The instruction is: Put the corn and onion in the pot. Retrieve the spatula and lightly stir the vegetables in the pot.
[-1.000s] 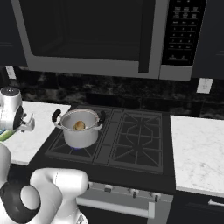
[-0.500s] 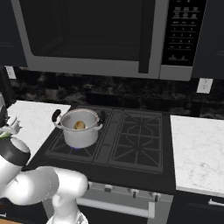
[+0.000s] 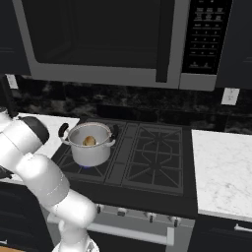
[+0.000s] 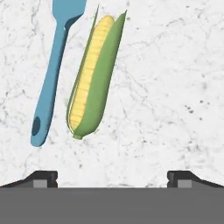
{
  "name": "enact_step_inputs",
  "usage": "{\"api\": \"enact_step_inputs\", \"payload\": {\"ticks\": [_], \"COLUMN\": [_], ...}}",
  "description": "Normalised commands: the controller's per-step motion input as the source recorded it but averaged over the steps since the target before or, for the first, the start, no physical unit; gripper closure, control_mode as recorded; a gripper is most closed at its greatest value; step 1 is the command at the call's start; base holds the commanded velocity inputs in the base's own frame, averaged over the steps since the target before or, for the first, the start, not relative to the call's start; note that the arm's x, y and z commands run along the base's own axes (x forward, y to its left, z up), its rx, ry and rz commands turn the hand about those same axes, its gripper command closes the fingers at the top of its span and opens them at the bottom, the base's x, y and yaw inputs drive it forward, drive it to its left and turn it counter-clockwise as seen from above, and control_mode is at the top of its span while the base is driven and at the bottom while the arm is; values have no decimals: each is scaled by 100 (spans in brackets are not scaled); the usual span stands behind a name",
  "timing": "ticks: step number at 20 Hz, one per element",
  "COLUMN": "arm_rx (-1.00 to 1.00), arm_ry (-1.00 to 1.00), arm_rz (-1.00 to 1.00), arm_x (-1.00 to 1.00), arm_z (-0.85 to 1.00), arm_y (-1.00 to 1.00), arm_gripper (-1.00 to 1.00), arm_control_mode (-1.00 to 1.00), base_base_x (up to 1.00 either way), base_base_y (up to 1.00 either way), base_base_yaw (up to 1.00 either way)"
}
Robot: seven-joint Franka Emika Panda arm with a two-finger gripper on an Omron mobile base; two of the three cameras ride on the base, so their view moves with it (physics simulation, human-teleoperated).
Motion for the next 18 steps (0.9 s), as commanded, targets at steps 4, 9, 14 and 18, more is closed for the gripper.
{"api": "enact_step_inputs", "payload": {"ticks": [4,9,14,18], "arm_rx": [0,-2,-2,0], "arm_ry": [1,0,0,0], "arm_rz": [-4,-9,-14,-18], "arm_x": [25,13,18,30], "arm_z": [-36,-5,-1,11], "arm_y": [27,29,27,7], "arm_gripper": [-100,-100,-100,-100], "arm_control_mode": [-100,-100,-100,-100], "base_base_x": [0,0,0,0], "base_base_y": [0,0,0,0], "base_base_yaw": [0,0,0,0]}}
